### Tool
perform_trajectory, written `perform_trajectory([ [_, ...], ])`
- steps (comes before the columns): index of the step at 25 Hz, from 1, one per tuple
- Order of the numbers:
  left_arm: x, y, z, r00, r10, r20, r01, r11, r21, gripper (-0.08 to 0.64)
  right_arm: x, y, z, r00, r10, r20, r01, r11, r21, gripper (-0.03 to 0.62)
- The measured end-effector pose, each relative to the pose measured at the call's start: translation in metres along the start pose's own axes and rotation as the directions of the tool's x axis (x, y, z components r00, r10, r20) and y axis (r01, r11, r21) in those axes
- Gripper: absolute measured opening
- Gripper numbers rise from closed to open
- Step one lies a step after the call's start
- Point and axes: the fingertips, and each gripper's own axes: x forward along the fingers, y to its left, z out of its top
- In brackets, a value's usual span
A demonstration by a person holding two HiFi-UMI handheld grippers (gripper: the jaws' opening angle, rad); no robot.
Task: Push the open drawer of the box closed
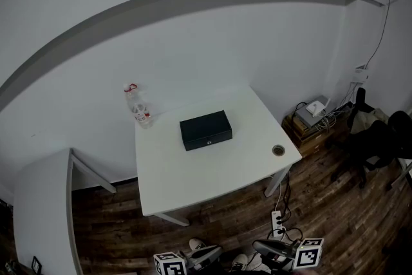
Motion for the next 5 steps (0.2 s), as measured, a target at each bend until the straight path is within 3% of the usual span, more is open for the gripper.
perform_trajectory([
  [5, 0.0074, -0.0003, -0.0009, 1.000, -0.001, -0.018, 0.001, 1.000, 0.003, 0.000, -0.0037, -0.0017, 0.0023, 1.000, -0.007, 0.009, 0.007, 1.000, 0.002, 0.003],
])
